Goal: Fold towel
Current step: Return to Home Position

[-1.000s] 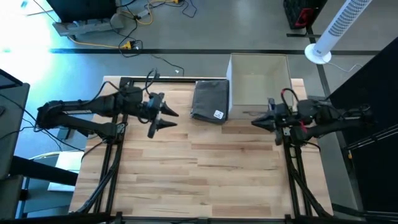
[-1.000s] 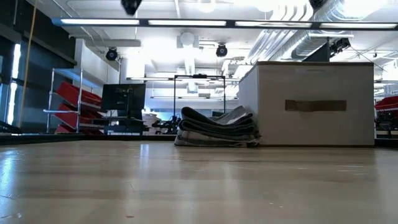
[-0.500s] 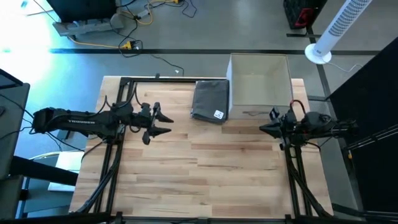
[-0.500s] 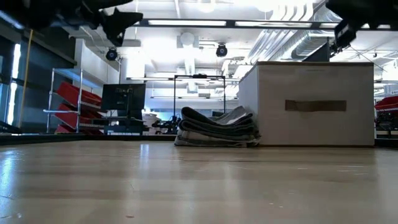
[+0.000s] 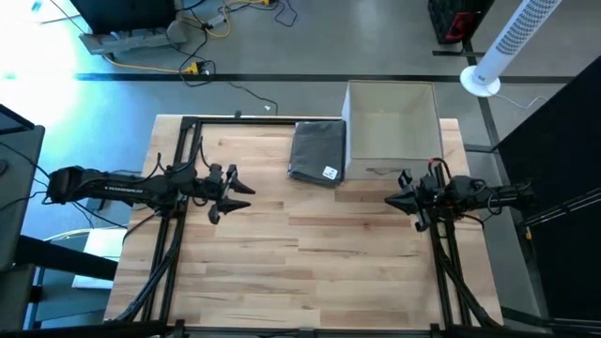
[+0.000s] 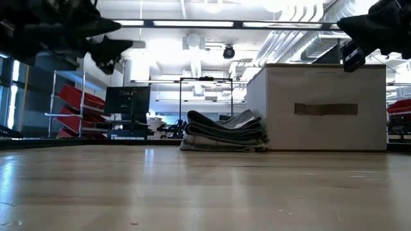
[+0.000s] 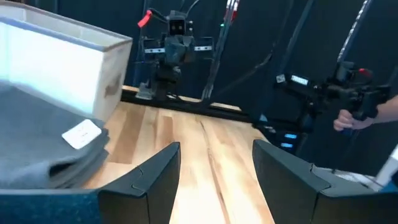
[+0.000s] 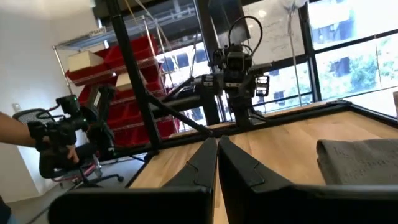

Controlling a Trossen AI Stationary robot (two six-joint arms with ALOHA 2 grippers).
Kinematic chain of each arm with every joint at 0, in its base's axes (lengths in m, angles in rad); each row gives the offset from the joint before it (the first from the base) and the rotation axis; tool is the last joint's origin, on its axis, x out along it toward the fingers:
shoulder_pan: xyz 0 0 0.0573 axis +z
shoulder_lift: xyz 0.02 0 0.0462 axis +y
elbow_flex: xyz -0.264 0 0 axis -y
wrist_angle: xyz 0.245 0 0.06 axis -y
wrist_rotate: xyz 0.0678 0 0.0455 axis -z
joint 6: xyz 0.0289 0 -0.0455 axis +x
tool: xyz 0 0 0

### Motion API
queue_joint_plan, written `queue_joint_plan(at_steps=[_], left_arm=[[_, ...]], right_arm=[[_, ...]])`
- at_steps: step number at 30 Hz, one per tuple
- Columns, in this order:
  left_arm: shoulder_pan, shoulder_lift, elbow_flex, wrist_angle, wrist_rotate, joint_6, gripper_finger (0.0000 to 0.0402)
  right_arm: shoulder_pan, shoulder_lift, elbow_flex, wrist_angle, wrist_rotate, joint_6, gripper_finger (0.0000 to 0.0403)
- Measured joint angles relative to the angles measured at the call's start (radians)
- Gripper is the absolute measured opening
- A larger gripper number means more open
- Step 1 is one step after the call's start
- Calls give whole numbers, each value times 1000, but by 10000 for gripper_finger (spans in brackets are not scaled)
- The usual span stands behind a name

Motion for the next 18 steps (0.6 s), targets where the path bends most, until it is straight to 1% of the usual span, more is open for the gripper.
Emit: queue_joint_plan(at_steps=[2, 3, 7, 12, 18], left_arm=[[-1, -38, -8, -51, -42, -18, 193], [-1, -63, -8, -85, -79, -21, 193], [-23, -162, -8, -164, -175, -6, 193], [-92, -267, -8, -294, -255, -7, 193], [-178, -365, -8, -426, -352, -20, 193]], right_arm=[[0, 0, 0, 3, 0, 4, 1], [0, 0, 0, 1, 0, 11, 1], [0, 1, 0, -8, 0, 43, 1], [0, 0, 0, -22, -3, 51, 1], [0, 0, 0, -32, -4, -9, 1]])
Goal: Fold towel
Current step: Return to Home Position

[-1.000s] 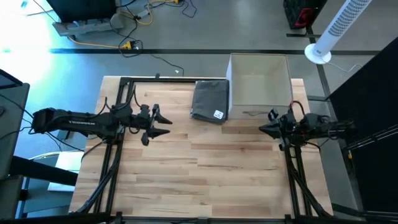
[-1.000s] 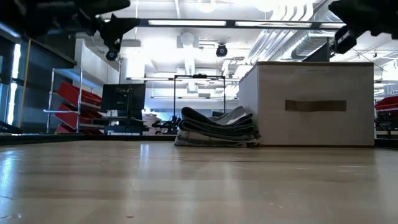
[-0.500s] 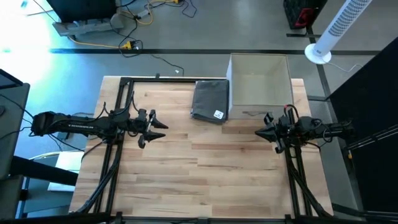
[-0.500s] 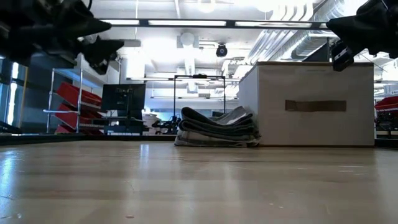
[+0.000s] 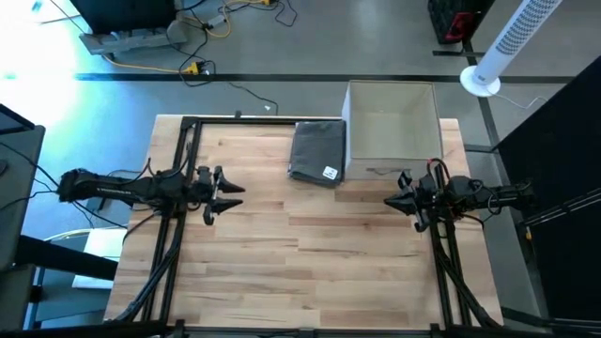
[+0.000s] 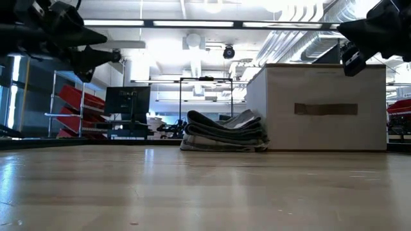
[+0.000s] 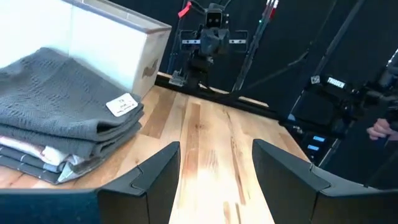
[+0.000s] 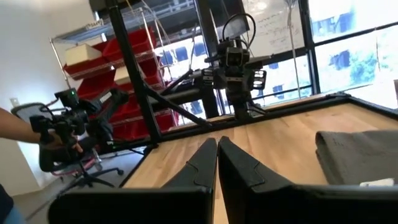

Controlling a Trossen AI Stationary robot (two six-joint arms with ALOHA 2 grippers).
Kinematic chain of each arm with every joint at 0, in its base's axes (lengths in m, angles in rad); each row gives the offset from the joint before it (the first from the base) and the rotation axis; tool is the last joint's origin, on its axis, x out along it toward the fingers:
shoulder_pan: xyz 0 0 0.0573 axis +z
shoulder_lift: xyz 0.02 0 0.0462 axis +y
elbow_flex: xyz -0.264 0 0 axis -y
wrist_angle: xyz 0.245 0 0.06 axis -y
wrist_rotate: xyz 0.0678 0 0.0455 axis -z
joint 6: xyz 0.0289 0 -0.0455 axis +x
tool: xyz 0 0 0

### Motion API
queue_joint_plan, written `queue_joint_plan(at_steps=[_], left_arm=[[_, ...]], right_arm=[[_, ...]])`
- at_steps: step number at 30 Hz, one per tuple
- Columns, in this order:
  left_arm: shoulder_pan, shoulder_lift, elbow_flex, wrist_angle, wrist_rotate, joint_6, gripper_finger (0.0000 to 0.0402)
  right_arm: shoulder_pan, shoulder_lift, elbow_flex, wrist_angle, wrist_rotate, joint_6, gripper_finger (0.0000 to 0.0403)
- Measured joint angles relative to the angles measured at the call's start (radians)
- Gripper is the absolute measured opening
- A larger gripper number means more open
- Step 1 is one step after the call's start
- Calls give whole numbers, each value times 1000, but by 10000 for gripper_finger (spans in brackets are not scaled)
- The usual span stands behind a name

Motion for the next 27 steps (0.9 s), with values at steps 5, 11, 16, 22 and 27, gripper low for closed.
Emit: queue_joint_plan(at_steps=[5, 11, 16, 22, 27], left_arm=[[-37, -103, 0, -144, -15, 15, 193], [-41, -233, 0, -203, -23, 103, 193], [-41, -286, 0, -299, -36, 104, 193], [-41, -287, 0, -376, -47, 112, 193], [-41, -288, 0, -353, -77, 160, 193]], right_arm=[[0, 0, 0, -12, 0, -64, 1], [0, 0, 0, -114, 0, -100, 1], [0, 0, 1, -127, 3, -153, 1], [0, 0, 1, -127, 8, -171, 1], [0, 0, 1, -128, 8, -171, 1]])
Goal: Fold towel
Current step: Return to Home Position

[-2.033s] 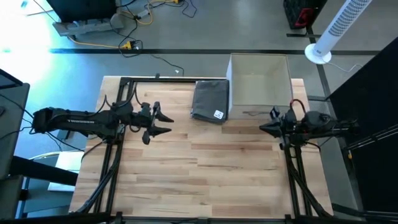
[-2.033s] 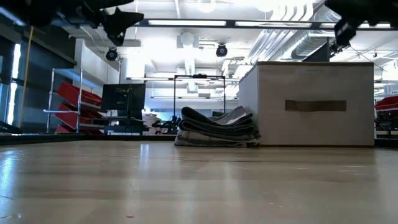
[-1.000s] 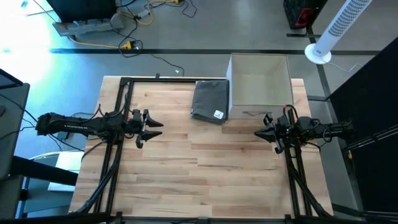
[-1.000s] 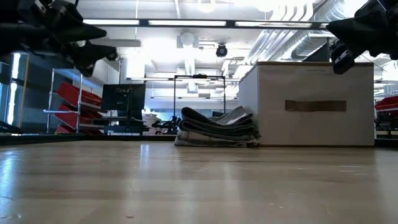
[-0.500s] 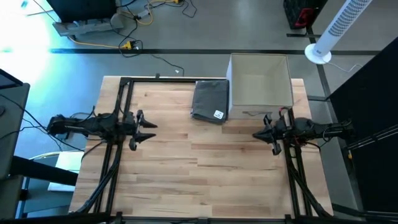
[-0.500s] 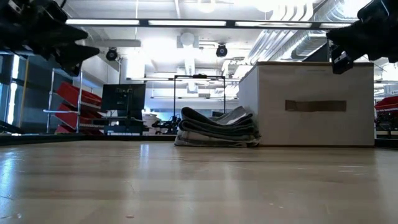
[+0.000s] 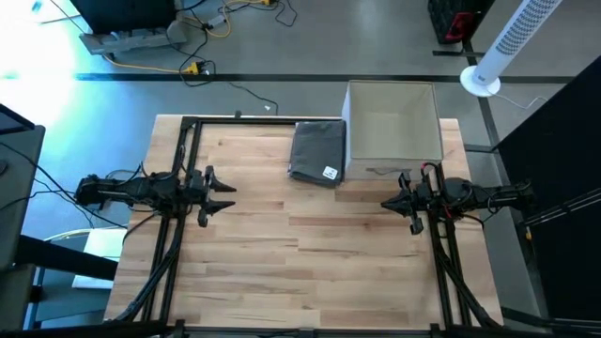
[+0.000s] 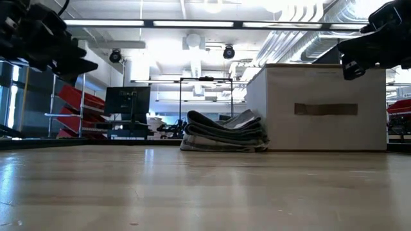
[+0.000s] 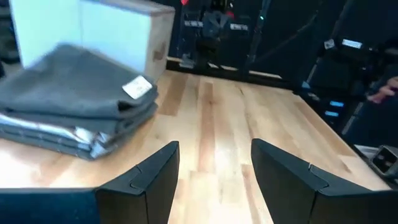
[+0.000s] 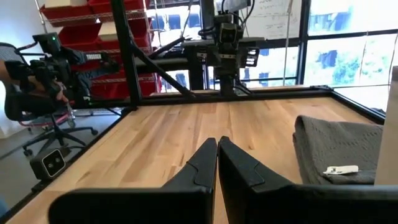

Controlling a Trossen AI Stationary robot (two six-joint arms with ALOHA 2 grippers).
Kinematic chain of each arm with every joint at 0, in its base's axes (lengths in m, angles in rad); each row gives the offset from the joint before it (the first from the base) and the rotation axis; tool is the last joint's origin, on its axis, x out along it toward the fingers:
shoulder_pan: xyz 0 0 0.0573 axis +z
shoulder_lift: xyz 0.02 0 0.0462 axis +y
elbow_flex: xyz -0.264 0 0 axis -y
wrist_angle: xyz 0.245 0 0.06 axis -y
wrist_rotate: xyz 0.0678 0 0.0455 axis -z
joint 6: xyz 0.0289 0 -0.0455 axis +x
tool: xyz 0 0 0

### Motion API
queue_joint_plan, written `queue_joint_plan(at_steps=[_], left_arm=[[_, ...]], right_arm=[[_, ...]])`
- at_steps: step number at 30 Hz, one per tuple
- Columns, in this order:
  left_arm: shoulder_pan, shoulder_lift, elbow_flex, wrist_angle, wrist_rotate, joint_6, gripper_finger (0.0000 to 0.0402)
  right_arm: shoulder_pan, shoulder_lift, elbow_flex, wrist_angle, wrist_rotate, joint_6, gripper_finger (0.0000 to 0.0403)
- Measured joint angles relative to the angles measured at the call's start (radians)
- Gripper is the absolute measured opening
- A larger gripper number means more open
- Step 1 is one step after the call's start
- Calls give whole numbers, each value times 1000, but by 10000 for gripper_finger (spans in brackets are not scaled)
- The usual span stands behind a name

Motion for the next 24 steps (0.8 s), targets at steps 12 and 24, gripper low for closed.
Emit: queue_joint_plan(at_steps=[12, 24], left_arm=[[0, 0, 0, 25, 2, -84, 193], [0, 0, 0, 24, 2, -93, 193]], right_arm=[[0, 0, 0, 0, 0, 52, 1], [0, 0, 0, -1, 0, 53, 1]])
